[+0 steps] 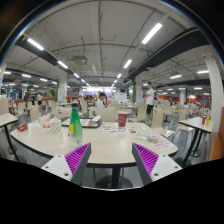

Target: Pour water

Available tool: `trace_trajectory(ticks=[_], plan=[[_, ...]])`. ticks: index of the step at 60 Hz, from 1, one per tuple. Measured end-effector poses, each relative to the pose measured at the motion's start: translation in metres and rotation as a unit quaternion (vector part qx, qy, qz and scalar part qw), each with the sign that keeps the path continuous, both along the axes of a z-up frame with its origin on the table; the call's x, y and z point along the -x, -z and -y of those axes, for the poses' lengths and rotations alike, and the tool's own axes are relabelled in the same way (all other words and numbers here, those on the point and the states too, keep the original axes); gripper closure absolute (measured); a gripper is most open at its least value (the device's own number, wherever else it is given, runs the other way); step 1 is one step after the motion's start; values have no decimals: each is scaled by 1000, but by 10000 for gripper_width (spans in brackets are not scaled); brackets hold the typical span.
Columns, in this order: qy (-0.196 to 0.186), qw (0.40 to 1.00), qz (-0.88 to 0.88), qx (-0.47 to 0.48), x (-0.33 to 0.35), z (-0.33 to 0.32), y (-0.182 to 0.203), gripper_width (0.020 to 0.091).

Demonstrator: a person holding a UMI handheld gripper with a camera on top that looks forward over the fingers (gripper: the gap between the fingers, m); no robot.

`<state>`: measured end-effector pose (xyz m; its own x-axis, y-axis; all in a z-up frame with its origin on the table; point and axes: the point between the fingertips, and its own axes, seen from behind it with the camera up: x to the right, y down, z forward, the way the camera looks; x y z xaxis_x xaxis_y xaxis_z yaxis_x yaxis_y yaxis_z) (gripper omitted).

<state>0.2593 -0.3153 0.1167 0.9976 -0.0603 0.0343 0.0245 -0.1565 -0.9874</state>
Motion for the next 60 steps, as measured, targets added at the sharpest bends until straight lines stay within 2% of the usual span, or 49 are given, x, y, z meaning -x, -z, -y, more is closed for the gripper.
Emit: trace_trajectory(ticks=[13,23,32,42,47,56,60], plan=[[2,1000,-10,7,-8,-9,5,262],[-30,999,-22,-3,25,-18,9,260],[-62,997,-36,-25,77,-61,12,259],[-81,996,-29,-18,128,-125,23,263],[-78,997,-22,-14,145,-158,25,265],[-39,999,12,-19,151,-220,23,265],[-40,999,18,-14,156,-245,29,310]])
